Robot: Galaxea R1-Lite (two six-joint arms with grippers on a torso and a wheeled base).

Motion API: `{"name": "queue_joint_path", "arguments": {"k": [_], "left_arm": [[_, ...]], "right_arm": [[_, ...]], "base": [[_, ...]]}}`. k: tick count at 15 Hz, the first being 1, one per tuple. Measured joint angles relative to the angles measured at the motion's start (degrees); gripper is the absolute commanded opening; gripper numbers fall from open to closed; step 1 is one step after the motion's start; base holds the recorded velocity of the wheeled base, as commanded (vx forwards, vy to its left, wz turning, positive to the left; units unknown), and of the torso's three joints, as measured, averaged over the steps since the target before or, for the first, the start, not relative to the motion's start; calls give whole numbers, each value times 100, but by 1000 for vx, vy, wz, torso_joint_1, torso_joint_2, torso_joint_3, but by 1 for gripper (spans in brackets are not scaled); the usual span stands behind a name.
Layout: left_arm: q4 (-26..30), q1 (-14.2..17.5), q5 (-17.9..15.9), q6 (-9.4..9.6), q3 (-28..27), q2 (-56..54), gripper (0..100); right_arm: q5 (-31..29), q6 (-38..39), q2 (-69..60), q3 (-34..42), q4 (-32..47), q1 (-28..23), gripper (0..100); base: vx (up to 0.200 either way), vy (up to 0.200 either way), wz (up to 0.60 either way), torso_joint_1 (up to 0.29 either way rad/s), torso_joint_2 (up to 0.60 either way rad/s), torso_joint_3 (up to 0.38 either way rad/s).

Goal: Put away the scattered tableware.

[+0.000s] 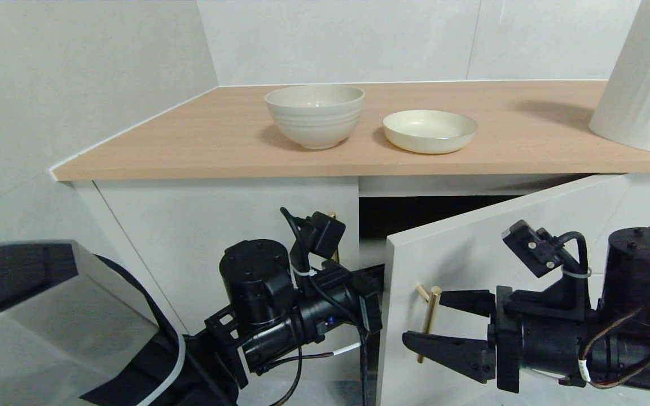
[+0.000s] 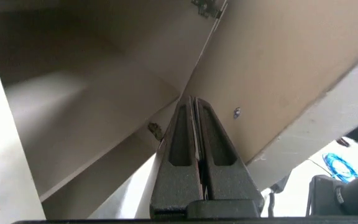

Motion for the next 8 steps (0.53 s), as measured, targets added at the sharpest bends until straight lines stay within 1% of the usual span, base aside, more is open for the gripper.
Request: {"name": "queue_joint_path", "arguments": {"k": [1, 2, 4, 5, 6, 8], "left_arm": [[-2, -1, 5, -1, -2, 9, 0], [1, -9, 10, -11, -2, 11, 0], [17, -6, 49, -101, -20, 1, 0], [15, -9, 38, -105, -41, -5, 0], [15, -15, 27, -105, -74, -16, 0], [63, -11, 24, -105, -149, -49, 0]], "right_arm": [[-150, -35, -56, 52, 13, -49, 100], [-438, -138, -144, 117, 57, -74, 100], [-1407, -479, -310, 232, 132, -88, 100], [-1634, -532, -400, 279, 169, -52, 100], [-1732, -490, -529, 321, 307, 2, 100], [-1741, -299, -839, 356, 931, 87, 100]], "base": [[0, 0, 0, 0, 0, 0], [0, 0, 0, 0, 0, 0], [0, 0, 0, 0, 0, 0], [0, 0, 0, 0, 0, 0], [0, 0, 0, 0, 0, 0], [0, 0, 0, 0, 0, 0]]}}
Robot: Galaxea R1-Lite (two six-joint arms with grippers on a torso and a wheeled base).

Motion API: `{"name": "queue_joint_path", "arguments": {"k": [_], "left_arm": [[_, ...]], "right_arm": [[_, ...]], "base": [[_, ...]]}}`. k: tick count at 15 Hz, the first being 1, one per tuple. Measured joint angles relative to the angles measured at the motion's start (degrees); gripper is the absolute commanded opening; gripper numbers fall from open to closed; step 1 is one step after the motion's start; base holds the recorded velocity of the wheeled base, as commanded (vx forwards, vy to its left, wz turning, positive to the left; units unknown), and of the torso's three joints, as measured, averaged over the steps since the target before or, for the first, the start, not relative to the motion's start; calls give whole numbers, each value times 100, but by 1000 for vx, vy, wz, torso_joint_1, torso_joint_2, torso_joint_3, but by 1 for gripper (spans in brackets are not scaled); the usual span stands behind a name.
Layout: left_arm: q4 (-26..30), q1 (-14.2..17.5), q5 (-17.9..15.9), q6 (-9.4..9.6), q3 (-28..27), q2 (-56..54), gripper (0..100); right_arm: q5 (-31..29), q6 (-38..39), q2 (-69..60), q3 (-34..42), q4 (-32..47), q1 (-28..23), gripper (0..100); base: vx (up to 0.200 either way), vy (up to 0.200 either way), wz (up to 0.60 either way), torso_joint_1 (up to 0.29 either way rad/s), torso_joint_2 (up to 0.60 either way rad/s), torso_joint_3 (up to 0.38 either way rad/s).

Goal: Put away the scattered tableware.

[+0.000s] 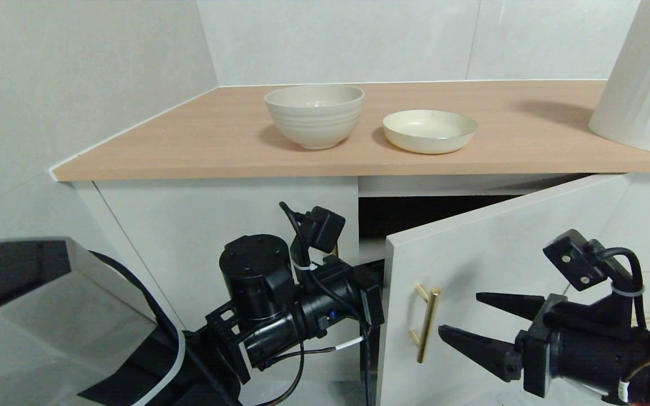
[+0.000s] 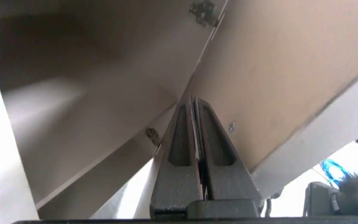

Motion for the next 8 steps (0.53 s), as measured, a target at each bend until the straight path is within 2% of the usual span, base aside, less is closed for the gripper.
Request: {"name": "queue_joint_path", "arguments": {"k": [2, 4, 8], "left_arm": [[484, 0, -20, 20, -257, -119, 0], [646, -20, -50, 44, -271, -234, 0], [655, -149, -63, 41, -160, -299, 0]], "right_arm": [[334, 187, -501, -52, 908, 63, 100], [1167, 394, -1058, -105, 1921, 99, 100], [1303, 444, -1477, -144, 2036, 112, 100]], "base": [[0, 0, 0, 0, 0, 0], [0, 0, 0, 0, 0, 0], [0, 0, 0, 0, 0, 0]]}}
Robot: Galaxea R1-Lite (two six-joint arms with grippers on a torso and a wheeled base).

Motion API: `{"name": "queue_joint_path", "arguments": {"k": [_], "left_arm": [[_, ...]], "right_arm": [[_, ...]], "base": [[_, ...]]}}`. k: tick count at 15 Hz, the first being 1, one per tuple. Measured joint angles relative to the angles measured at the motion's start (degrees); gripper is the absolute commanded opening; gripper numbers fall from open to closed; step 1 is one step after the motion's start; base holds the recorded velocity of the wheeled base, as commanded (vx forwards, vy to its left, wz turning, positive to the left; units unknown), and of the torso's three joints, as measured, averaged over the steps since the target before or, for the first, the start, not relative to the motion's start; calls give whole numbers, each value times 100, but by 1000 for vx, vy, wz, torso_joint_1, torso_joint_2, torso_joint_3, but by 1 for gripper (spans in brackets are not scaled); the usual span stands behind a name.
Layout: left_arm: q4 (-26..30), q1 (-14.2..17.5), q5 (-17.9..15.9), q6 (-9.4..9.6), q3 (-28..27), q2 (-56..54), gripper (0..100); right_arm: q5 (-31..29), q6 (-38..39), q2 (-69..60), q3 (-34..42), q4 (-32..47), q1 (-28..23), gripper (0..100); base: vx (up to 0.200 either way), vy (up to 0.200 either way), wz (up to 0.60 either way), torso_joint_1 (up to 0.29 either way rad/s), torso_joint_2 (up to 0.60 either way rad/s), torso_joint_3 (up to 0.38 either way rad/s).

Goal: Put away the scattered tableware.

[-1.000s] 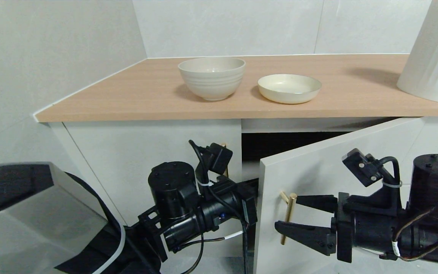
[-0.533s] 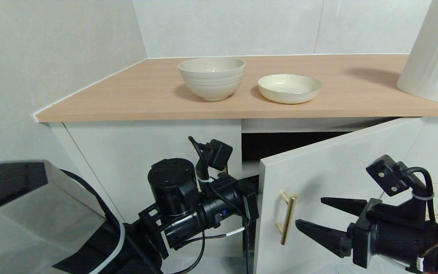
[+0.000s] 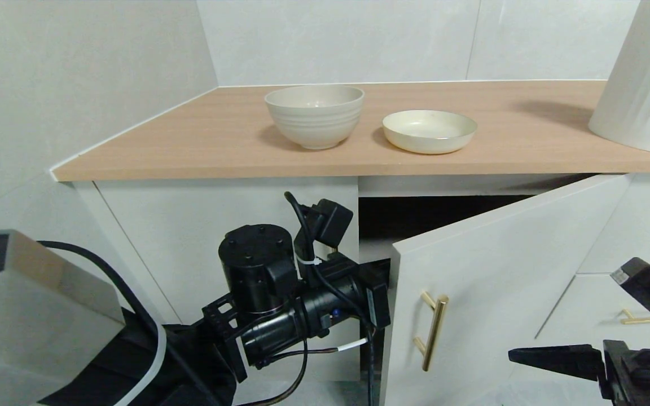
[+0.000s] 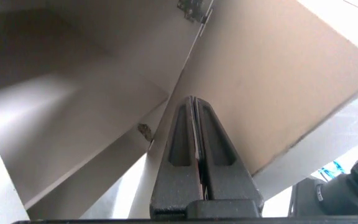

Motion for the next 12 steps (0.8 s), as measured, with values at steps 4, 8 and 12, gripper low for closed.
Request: {"name": "queue_joint_path", "arguments": {"k": [4, 8, 12], "left_arm": [[-2, -95, 9, -2, 66, -2, 0], [-17, -139, -11, -6, 71, 6, 0], [-30, -146, -20, -5, -6, 139, 0]], "right_arm": [[7, 0, -138, -10, 6, 0, 100], [20, 0, -176, -11, 11, 2, 100], [22, -1, -173, -7, 13, 2, 100]], "base": [[-150, 0, 0, 7, 3, 3], [-150, 0, 0, 1, 3, 3], [0, 0, 0, 0, 0, 0]]}}
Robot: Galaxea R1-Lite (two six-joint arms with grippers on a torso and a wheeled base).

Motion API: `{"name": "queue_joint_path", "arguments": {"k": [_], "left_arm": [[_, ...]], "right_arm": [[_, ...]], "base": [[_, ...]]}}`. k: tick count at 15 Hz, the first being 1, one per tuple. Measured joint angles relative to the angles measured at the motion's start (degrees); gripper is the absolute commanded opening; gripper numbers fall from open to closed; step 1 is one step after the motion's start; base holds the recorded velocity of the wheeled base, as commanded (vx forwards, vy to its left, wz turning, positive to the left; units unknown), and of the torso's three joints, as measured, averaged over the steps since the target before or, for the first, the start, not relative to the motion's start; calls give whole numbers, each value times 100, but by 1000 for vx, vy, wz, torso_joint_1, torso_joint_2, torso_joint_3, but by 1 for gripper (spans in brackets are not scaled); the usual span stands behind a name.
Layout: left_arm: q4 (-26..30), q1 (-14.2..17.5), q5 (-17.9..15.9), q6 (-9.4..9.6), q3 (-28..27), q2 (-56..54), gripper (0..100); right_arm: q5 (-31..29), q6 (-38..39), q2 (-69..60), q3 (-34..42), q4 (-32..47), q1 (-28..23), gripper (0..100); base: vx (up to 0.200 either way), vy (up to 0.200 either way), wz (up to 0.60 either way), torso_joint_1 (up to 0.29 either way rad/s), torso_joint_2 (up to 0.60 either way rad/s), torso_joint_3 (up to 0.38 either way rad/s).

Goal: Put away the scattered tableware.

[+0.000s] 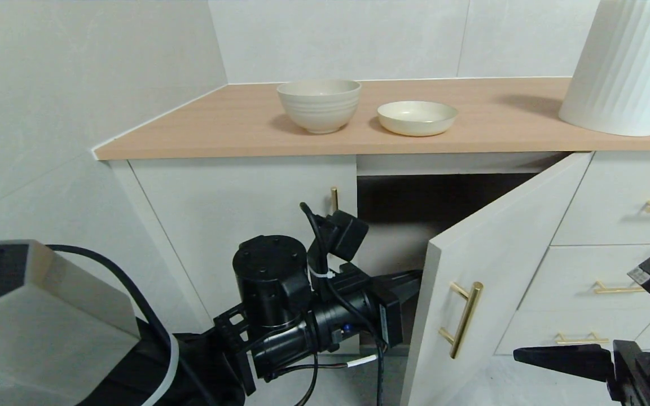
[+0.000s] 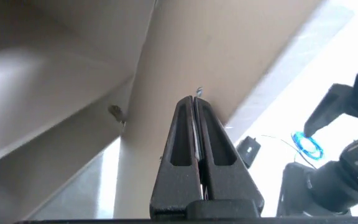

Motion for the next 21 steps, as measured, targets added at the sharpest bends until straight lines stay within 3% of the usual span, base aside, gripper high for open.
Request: {"name": "queue_joint_path", "arguments": {"k": [7, 12, 21], "left_arm": [[-189, 0, 61, -6, -347, 427, 0], [-185, -33, 74, -9, -377, 575, 0], [-319, -44, 239, 0, -725, 1052, 0]], "right_arm": [[-2, 0, 27, -2, -2, -2, 100], [-2, 0, 30, 0, 0, -2, 100], [7, -7, 20, -2, -11, 1, 100]], "base": [[0, 0, 0, 0, 0, 0], [-200, 0, 0, 7, 2, 0], [0, 0, 0, 0, 0, 0]]}}
